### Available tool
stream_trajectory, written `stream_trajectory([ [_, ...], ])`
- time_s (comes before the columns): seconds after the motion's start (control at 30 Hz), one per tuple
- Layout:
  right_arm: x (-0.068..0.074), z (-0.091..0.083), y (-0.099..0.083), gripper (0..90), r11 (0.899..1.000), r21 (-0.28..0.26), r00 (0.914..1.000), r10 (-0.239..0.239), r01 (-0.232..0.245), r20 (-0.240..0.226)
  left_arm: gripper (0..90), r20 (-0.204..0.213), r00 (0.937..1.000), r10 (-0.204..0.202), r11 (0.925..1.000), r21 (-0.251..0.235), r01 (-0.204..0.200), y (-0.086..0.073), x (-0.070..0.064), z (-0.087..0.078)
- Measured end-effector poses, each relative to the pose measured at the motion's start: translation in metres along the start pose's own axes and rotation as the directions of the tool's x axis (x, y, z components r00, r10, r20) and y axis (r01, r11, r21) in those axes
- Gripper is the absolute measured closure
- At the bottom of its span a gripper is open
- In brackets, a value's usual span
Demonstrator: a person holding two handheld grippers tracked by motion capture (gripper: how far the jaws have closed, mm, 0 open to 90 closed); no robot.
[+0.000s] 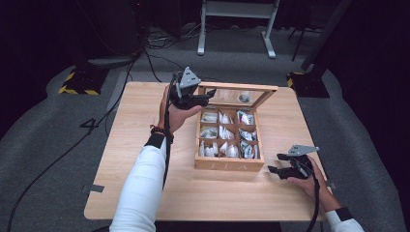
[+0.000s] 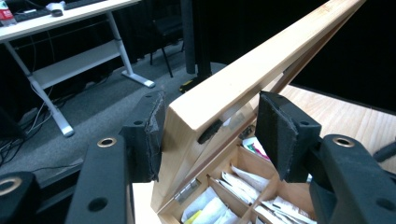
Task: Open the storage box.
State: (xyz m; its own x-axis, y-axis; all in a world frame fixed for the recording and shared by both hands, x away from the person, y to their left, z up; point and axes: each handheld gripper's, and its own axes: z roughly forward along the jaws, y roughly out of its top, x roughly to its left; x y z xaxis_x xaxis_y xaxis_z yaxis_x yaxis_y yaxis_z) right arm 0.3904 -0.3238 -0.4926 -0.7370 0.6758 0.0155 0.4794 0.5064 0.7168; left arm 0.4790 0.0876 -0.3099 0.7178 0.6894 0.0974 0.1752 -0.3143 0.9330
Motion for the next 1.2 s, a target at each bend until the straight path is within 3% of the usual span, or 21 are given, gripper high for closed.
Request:
stream_trajectory([
  [0.3, 0.003, 0.005, -0.002, 28.3, 1.0, 0.012, 0.9998, -0.017, 0.017, 0.004, 42.8, -0.022, 0.9995, -0.024, 0.9997, -0.005, 0.024, 0.006, 0.006, 0.007],
  [0.4, 0.002, 0.006, -0.003, 26.5, 1.0, 0.002, 0.9997, -0.022, 0.022, 0.011, 45.7, -0.058, 0.998, -0.022, 0.9996, 0.018, 0.023, 0.009, 0.006, 0.013],
  [0.6, -0.001, 0.008, -0.007, 22.1, 0.999, -0.035, 0.9997, -0.021, 0.022, 0.011, 46.1, -0.053, 0.9976, -0.045, 0.999, -0.004, 0.044, 0.01, 0.012, 0.017],
  [1.2, -0.002, 0.009, -0.007, 20.3, 0.999, -0.036, 0.9997, -0.021, 0.021, 0.01, 45.7, -0.069, 0.9938, -0.087, 0.9962, -0.003, 0.087, 0.018, 0.026, 0.031],
])
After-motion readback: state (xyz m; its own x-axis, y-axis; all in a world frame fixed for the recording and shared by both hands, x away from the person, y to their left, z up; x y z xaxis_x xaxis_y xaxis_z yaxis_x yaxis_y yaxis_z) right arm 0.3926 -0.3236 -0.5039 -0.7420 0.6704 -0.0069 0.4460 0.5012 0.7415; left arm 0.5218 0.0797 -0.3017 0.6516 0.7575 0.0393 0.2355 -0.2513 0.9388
